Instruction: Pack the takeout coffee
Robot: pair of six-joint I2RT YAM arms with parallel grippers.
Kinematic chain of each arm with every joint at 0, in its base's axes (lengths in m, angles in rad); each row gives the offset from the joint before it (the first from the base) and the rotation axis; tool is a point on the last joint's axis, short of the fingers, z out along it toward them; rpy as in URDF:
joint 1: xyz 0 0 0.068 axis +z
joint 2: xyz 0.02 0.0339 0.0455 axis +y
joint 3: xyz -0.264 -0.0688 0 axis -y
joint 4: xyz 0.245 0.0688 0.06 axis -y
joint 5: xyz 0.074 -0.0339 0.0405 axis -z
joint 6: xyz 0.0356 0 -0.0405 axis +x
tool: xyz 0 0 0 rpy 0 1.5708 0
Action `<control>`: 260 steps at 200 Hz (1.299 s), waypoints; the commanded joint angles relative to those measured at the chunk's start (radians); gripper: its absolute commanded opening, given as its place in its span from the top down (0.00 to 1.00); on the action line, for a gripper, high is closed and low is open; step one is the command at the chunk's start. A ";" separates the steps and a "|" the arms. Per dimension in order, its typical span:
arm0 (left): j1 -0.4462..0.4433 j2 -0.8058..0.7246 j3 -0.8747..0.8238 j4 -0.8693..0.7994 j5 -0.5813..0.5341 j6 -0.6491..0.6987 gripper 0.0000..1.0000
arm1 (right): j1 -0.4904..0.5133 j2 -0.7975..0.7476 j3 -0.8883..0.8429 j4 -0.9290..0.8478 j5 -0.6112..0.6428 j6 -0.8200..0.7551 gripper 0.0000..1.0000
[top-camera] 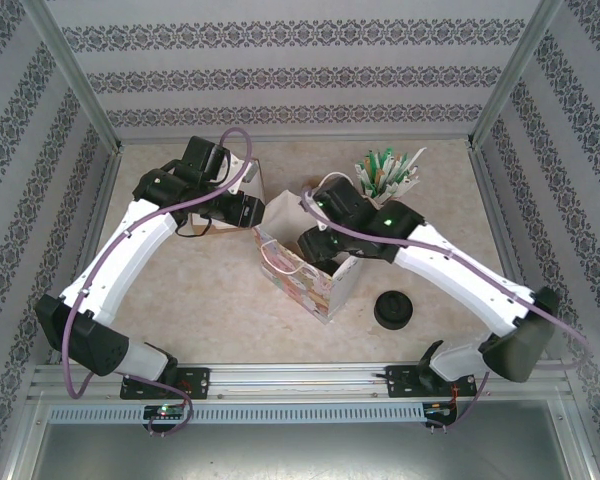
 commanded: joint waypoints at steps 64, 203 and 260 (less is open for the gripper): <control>-0.012 -0.028 0.035 -0.053 -0.049 -0.028 0.29 | -0.004 -0.183 0.120 -0.001 0.014 0.007 0.35; -0.013 -0.346 -0.151 0.115 -0.127 -0.219 0.12 | -0.564 -0.319 0.057 0.051 0.011 -0.053 0.32; -0.013 -0.408 -0.232 0.117 -0.098 -0.279 0.11 | -0.829 -0.116 0.023 0.254 -0.167 0.023 0.19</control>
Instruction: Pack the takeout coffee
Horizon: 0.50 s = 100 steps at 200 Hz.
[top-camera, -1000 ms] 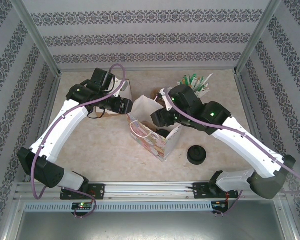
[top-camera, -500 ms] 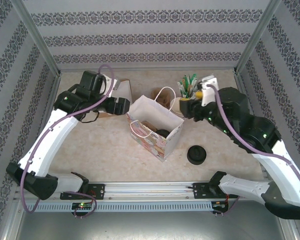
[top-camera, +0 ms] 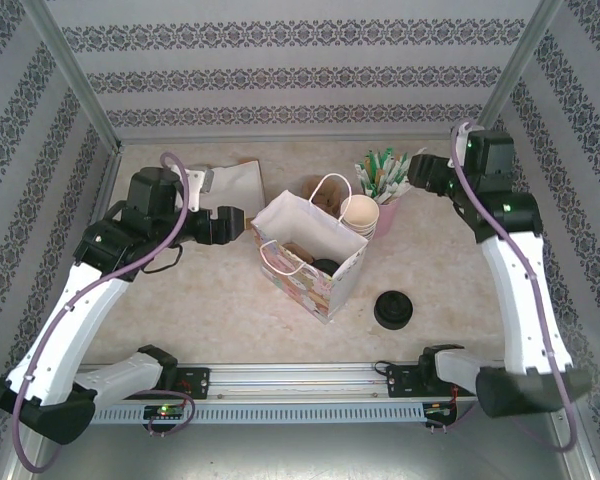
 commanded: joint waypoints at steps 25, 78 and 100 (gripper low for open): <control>-0.013 -0.025 -0.057 0.036 0.012 -0.064 0.11 | -0.066 0.135 -0.001 0.188 -0.112 0.057 0.18; -0.013 -0.028 -0.090 0.055 0.015 -0.076 0.12 | -0.083 0.285 0.026 0.294 -0.149 0.080 0.32; -0.013 -0.028 -0.095 0.053 0.012 -0.076 0.12 | -0.083 0.334 0.048 0.307 -0.144 0.073 0.39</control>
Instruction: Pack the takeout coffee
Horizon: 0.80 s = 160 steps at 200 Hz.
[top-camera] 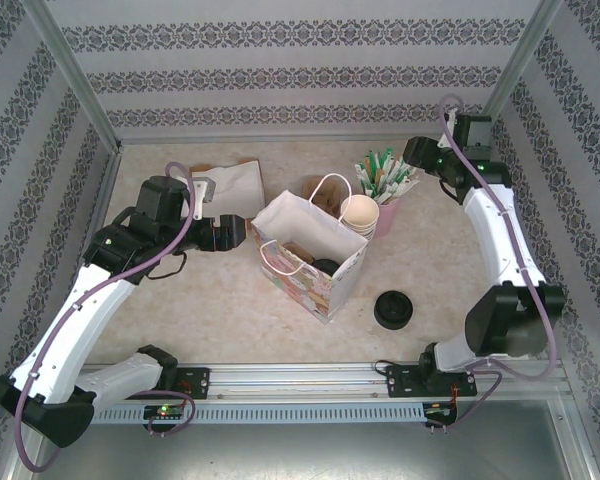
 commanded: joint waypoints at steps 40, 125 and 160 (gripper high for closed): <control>-0.013 -0.017 -0.010 0.043 0.008 -0.026 0.12 | 0.014 0.045 0.069 0.056 -0.009 -0.026 0.80; -0.012 -0.036 -0.004 0.050 -0.019 -0.028 0.13 | 0.148 -0.246 0.126 -0.012 0.234 -0.177 1.00; -0.013 -0.045 0.004 0.045 -0.047 -0.024 0.13 | 0.225 -0.373 0.181 -0.047 0.292 -0.218 1.00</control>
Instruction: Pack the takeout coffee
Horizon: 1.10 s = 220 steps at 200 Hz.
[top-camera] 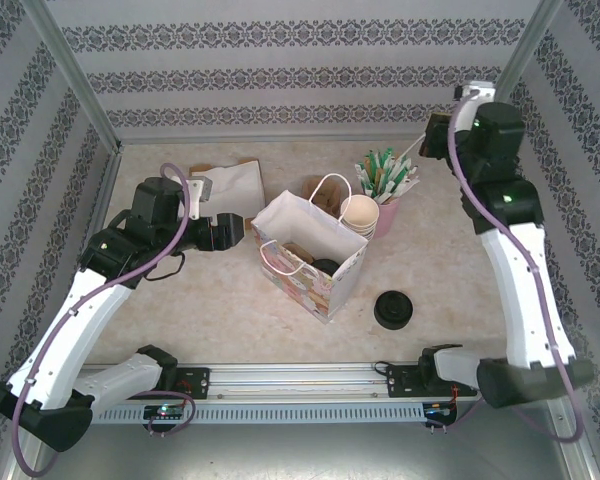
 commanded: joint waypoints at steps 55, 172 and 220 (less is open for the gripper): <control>-0.013 -0.050 -0.006 0.034 -0.100 -0.021 0.16 | 0.190 -0.252 0.098 -0.107 -0.019 -0.014 1.00; -0.013 -0.040 -0.024 0.043 -0.175 -0.091 0.22 | 0.696 -0.196 -0.142 -0.041 0.019 -0.073 1.00; -0.013 -0.031 -0.028 0.037 -0.181 -0.095 0.22 | 0.702 -0.101 -0.323 0.092 0.044 -0.067 0.89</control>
